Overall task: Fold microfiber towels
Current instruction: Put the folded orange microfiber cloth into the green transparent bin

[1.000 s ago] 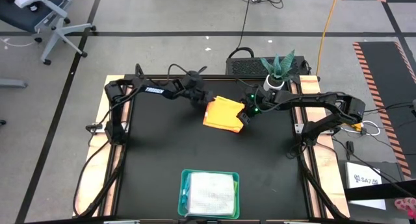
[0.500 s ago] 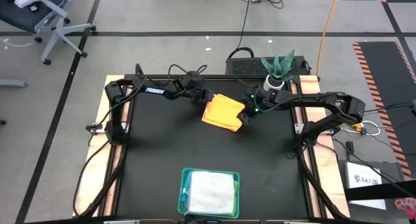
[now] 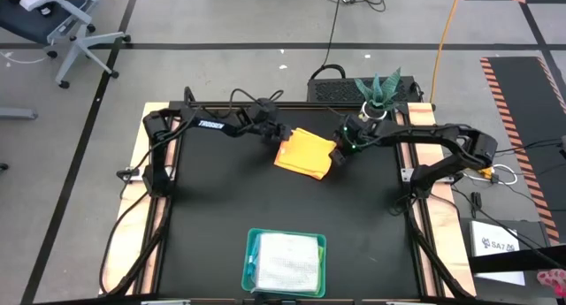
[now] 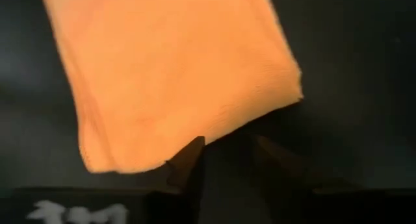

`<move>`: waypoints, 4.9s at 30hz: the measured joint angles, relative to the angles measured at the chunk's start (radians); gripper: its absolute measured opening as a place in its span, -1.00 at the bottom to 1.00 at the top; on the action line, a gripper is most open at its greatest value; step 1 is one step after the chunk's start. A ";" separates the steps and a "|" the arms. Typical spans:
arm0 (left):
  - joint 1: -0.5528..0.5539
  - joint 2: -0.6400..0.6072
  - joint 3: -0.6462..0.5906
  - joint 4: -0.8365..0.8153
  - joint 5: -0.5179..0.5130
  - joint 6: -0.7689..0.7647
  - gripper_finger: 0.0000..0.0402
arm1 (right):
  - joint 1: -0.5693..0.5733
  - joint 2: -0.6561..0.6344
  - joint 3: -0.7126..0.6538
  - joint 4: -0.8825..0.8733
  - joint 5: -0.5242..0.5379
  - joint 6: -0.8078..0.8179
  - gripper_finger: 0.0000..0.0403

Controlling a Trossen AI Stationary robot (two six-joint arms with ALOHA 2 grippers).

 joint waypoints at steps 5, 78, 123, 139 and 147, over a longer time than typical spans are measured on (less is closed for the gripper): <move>-0.002 0.000 0.000 0.001 0.003 0.004 -0.82 | -0.028 0.052 0.000 0.006 -0.008 0.080 -0.10; -0.081 0.000 0.001 -0.003 -0.011 -0.008 -0.98 | 0.081 0.133 -0.001 0.464 -0.299 0.199 -1.00; -0.517 -0.631 0.003 -0.832 -0.226 0.076 -1.00 | 0.685 0.306 0.717 0.153 -0.002 0.186 -1.00; -0.978 -0.613 -0.001 -0.750 -0.567 -0.467 -1.00 | 0.859 0.329 0.798 0.067 -0.030 0.193 -1.00; -1.072 -0.578 0.000 -0.693 -0.675 -0.563 -1.00 | 0.858 0.338 0.799 0.183 -0.104 0.196 -1.00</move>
